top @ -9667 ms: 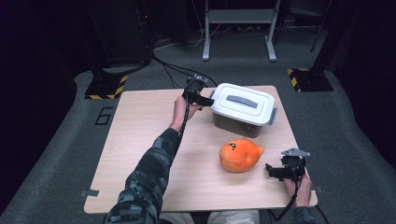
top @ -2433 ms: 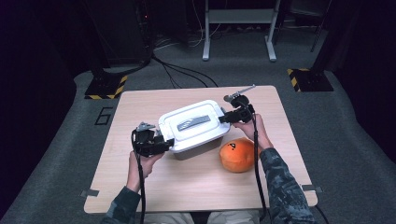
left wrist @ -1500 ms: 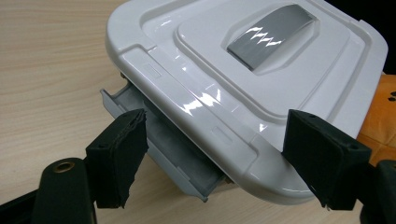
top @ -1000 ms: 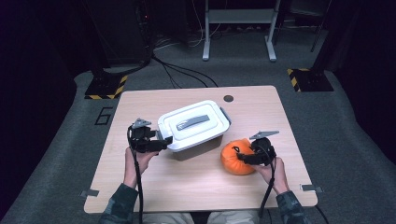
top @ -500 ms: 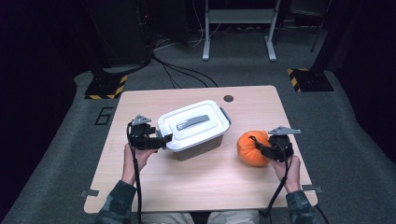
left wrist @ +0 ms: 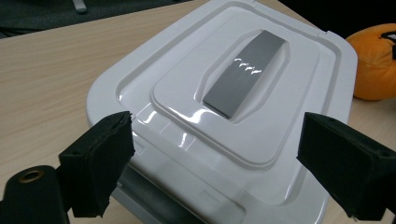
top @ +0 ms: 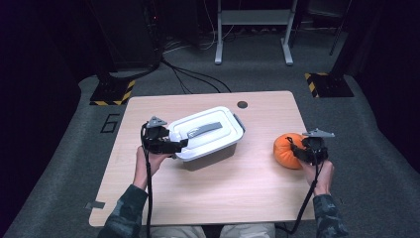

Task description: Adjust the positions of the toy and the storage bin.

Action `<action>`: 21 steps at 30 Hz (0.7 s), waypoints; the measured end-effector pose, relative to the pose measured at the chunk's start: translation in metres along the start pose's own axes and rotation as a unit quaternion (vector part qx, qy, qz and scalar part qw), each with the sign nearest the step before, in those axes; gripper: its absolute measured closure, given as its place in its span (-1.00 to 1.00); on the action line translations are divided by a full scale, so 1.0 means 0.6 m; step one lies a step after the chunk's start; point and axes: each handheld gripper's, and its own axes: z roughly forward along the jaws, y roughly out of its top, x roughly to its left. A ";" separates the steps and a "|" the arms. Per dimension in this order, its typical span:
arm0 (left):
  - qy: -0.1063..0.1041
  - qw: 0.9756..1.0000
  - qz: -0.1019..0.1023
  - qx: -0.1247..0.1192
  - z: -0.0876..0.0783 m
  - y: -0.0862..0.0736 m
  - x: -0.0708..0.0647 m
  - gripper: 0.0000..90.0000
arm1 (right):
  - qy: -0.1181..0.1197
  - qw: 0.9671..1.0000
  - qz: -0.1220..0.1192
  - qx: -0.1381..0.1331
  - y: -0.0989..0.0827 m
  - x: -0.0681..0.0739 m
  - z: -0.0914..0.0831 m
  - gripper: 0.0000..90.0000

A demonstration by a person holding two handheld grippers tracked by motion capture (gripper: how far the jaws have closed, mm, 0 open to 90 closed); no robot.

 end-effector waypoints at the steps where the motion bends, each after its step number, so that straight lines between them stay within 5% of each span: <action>1: 0.000 1.000 0.001 -0.001 0.002 0.001 0.000 -0.80 | 0.001 1.000 0.008 -0.002 -0.002 -0.003 0.001 0.29; 9: -0.003 1.000 0.022 -0.002 0.013 0.019 -0.005 -0.87 | 0.006 1.000 0.012 0.005 0.006 -0.007 -0.003 -0.24; 14: -0.013 0.999 0.034 -0.006 0.020 0.031 -0.010 -0.90 | 0.018 0.999 0.016 -0.025 0.019 -0.001 -0.034 -0.63; 21: -0.016 0.999 0.052 -0.004 0.040 0.047 -0.019 -0.94 | 0.053 0.997 0.004 -0.058 0.019 0.029 -0.082 -0.76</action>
